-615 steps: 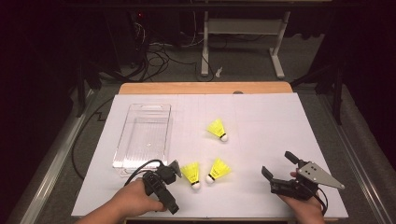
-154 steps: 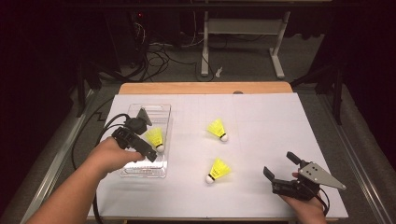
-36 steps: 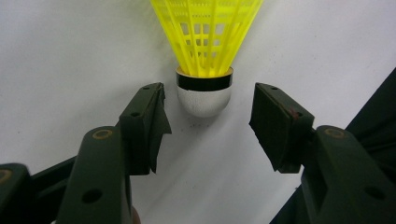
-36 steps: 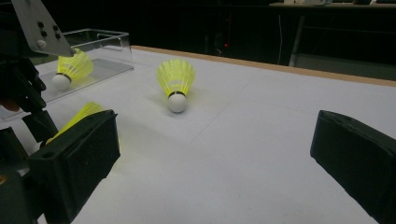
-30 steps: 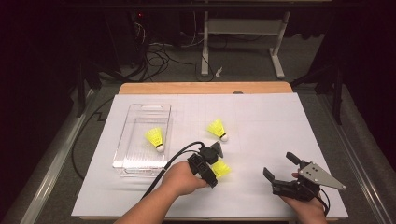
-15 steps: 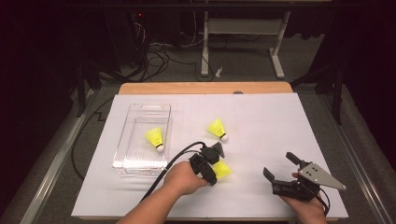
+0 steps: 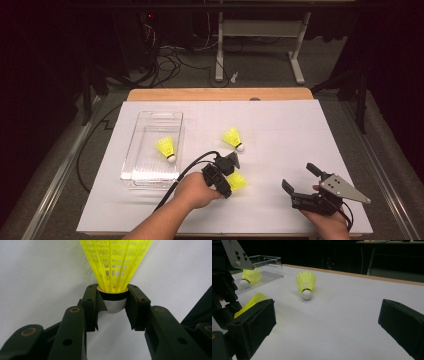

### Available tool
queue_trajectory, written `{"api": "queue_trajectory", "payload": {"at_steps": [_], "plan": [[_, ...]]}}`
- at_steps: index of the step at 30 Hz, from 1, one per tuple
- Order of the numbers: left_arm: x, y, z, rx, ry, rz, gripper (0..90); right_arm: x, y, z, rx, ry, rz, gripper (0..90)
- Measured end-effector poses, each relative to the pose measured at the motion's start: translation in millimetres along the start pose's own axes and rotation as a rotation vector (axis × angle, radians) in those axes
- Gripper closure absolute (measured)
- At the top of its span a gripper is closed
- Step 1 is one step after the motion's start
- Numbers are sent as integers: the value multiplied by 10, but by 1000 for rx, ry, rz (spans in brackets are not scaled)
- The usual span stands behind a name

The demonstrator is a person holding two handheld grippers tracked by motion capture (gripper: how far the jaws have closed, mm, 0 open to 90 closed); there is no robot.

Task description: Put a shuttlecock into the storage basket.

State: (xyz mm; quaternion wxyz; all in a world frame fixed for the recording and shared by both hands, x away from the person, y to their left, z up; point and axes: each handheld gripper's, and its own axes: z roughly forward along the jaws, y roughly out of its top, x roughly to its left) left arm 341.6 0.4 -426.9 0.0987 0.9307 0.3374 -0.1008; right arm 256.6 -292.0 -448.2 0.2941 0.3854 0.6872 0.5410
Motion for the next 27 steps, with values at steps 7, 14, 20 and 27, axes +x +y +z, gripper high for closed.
{"api": "queue_trajectory", "payload": {"at_steps": [7, 14, 20, 27], "plan": [[-8, -15, -38, 2, -2, 16, 646, 1, -1, 4, 1, 0, 0, 19], [0, -35, -79, -1, -9, 23, 646, -1, -2, 2, 0, -2, 0, 19], [9, -54, -128, 7, -18, 15, 647, -2, -1, 1, 1, -2, 0, 19], [21, -77, -181, 9, -18, 16, 647, -2, 0, -1, 0, -3, 0, 19]]}}
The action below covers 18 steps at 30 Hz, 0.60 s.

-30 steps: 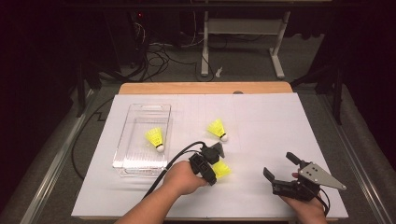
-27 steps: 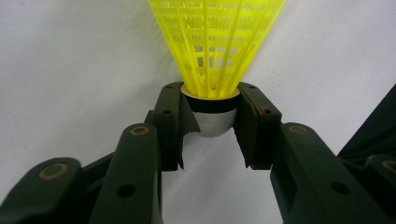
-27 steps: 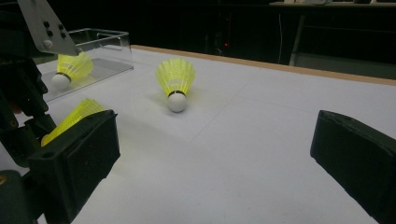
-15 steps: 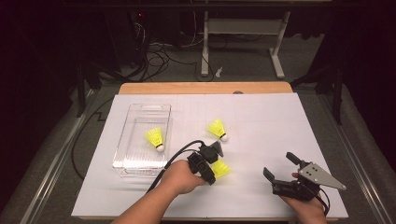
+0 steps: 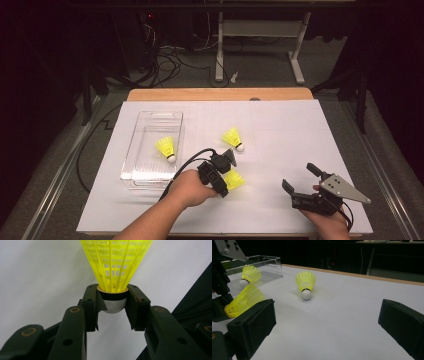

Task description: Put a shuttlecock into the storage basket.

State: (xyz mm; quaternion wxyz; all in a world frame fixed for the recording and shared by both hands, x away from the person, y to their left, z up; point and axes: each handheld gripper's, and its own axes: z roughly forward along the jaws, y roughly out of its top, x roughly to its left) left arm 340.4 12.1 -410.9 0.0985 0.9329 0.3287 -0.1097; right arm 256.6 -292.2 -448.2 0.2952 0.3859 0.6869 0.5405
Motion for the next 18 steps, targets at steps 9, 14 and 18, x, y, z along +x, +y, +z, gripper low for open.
{"api": "queue_trajectory", "payload": {"at_steps": [9, 14, 18], "plan": [[19, -27, -92, -11, -8, -12, 647, 2, 0, 1, 1, 1, 0, 19], [35, -55, -132, -4, -3, -16, 647, 1, -1, 1, 1, 1, 0, 19], [50, -77, -183, -9, -3, -20, 646, 6, -1, 3, 1, 5, 0, 19]]}}
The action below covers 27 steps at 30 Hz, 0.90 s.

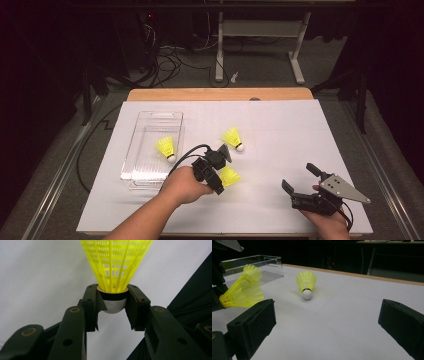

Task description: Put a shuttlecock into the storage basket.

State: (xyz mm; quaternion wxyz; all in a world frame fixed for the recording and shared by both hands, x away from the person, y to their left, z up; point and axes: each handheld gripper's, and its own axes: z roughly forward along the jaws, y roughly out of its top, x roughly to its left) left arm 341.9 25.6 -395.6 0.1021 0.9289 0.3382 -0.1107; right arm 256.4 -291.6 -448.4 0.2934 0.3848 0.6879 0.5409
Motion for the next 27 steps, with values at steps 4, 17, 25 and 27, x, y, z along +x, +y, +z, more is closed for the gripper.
{"api": "queue_trajectory", "payload": {"at_steps": [4, 17, 25, 27], "plan": [[17, -20, -51, -8, 5, -2, 646, 7, -1, 2, 0, 4, 0, 19], [103, -84, -190, -24, 14, -23, 646, 43, -4, 31, -7, 17, -4, 2], [175, -168, -305, -44, 17, -37, 646, 97, -2, 97, 0, 26, -16, 2], [187, -188, -324, -52, 14, -42, 646, 108, -1, 117, 3, 26, -15, 2]]}}
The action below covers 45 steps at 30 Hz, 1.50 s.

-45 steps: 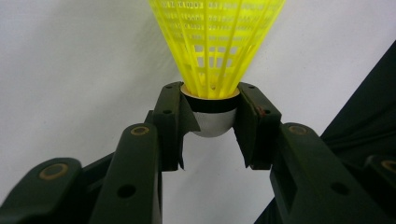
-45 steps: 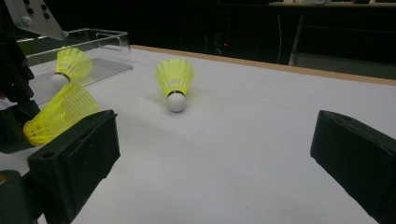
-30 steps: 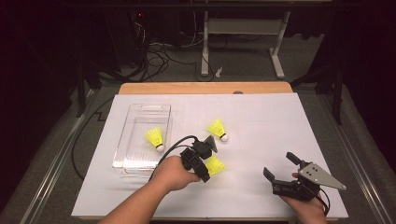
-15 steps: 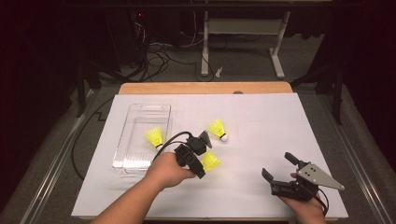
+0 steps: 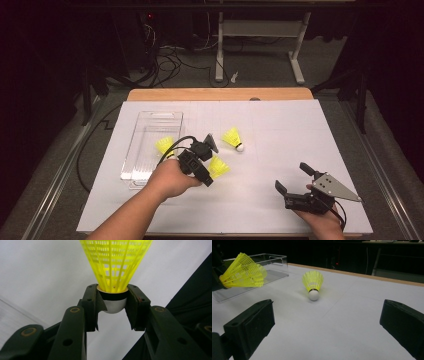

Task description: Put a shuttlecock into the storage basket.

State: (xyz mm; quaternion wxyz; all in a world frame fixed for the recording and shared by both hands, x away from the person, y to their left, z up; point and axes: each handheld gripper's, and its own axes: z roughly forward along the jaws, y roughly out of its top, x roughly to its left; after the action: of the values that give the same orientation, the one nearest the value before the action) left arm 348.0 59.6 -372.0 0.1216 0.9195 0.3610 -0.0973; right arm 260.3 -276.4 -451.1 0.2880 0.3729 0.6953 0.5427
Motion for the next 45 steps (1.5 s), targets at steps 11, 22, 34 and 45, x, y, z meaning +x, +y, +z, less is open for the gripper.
{"api": "queue_trajectory", "payload": {"at_steps": [11, 22, 34, 45], "plan": [[60, -42, -193, -6, 5, -15, 646, -14, -12, 5, 5, -3, 4, 2], [138, -58, -401, -1, 16, -32, 647, -28, -19, -15, 4, -2, 5, 2], [219, -93, -526, -8, 22, -51, 646, -56, -22, -11, 4, -8, 12, 2], [270, -146, -582, -25, 32, -72, 646, -50, -16, -45, -2, -3, 4, 2]]}}
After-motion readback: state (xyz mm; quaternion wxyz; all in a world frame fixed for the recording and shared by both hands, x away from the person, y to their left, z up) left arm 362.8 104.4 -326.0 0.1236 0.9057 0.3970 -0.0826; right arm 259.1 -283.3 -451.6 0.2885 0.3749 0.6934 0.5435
